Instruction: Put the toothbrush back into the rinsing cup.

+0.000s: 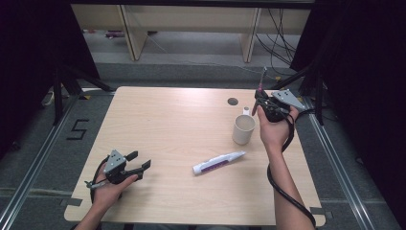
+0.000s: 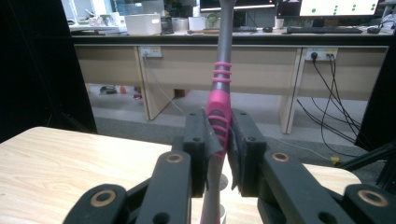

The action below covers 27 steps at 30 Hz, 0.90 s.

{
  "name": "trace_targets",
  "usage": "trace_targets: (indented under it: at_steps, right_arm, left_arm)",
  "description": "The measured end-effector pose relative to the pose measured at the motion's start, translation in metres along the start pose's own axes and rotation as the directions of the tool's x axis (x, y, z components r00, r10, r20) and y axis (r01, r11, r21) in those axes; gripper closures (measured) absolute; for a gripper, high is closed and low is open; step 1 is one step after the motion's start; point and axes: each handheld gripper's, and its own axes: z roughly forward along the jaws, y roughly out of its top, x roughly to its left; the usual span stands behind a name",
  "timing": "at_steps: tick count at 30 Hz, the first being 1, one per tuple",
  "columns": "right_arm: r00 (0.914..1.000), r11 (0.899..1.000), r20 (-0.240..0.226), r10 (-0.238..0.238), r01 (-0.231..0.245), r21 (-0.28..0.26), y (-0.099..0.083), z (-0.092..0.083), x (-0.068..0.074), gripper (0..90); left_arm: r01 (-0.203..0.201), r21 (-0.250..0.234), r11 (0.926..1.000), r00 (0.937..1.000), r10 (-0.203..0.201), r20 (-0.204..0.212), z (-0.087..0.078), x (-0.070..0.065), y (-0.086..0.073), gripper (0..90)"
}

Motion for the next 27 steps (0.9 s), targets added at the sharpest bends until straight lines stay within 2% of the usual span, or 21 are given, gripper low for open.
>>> trace_targets:
  at_steps: [5, 9, 10, 11, 12, 16, 18, 19, 22, 23, 24, 25, 26, 27]
  right_arm:
    - [1.0, 1.0, 0.003, 0.003, -0.003, -0.013, 0.0, 0.004, 0.0, 78.7]
    - [0.9999, 1.0, 0.008, 0.013, -0.013, -0.001, 0.0, 0.007, 0.001, 78.7]
    - [1.0, 1.0, 0.002, 0.009, -0.009, 0.0, 0.001, 0.008, 0.0, 78.7]
    - [1.0, 1.0, 0.004, 0.002, -0.002, 0.002, 0.001, 0.009, 0.0, 78.7]
    - [0.9999, 1.0, 0.007, 0.012, -0.012, -0.003, 0.001, 0.01, 0.0, 78.7]
    - [1.0, 1.0, 0.008, 0.001, -0.001, -0.003, 0.001, 0.013, -0.001, 78.7]
    - [0.9999, 1.0, 0.01, 0.013, -0.013, 0.003, 0.001, 0.014, -0.001, 78.7]
    - [0.9995, 1.0, 0.02, 0.024, -0.025, 0.005, 0.001, 0.014, 0.0, 78.7]
    - [0.9999, 1.0, 0.014, 0.006, -0.006, 0.001, 0.001, 0.017, -0.002, 78.7]
    - [0.9999, 1.0, 0.011, 0.009, -0.009, -0.001, 0.001, 0.018, -0.002, 78.7]
    - [0.9999, 1.0, 0.014, 0.008, -0.008, 0.004, 0.001, 0.018, -0.002, 78.7]
    - [0.9997, 1.0, 0.019, 0.015, -0.015, 0.001, 0.001, 0.019, -0.002, 78.7]
    - [0.9998, 1.0, 0.017, 0.014, -0.014, 0.007, 0.002, 0.019, -0.002, 78.7]
    - [0.9997, 1.0, 0.017, 0.019, -0.019, 0.003, 0.002, 0.02, -0.002, 78.7]
  left_arm:
    - [0.0, 0.001, 1.0, 1.0, 0.0, 0.0, 0.0, 0.0, 0.0, 31.7]
    - [-0.001, 0.0, 1.0, 1.0, 0.001, 0.001, 0.0, 0.0, 0.0, 31.7]
    - [0.002, -0.004, 1.0, 1.0, -0.002, 0.004, 0.0, 0.0, 0.0, 31.7]
    - [0.031, -0.001, 0.9995, 0.9995, -0.031, 0.003, 0.0, -0.001, -0.001, 31.7]
    - [0.024, -0.003, 0.9997, 0.9997, -0.024, 0.004, 0.0, -0.001, -0.001, 31.7]
    - [0.026, -0.003, 0.9997, 0.9997, -0.026, 0.004, 0.0, -0.001, -0.001, 31.7]
    - [-0.002, -0.001, 1.0, 1.0, 0.002, 0.002, 0.0, 0.0, 0.0, 31.7]
    - [-0.002, -0.001, 1.0, 1.0, 0.002, 0.002, 0.0, 0.0, 0.0, 31.7]
    - [-0.001, -0.001, 1.0, 1.0, 0.001, 0.002, 0.0, 0.0, 0.0, 31.7]
    - [0.03, -0.001, 0.9995, 0.9995, -0.03, 0.004, 0.0, -0.001, -0.001, 31.7]
    - [0.026, -0.003, 0.9997, 0.9997, -0.026, 0.005, 0.0, -0.001, -0.001, 31.7]
    - [-0.001, 0.0, 1.0, 1.0, 0.001, 0.002, 0.0, 0.0, 0.0, 31.7]
    - [0.025, -0.003, 0.9997, 0.9997, -0.025, 0.005, 0.0, -0.001, -0.001, 31.7]
    - [0.026, -0.003, 0.9997, 0.9997, -0.026, 0.005, 0.0, -0.001, -0.001, 31.7]
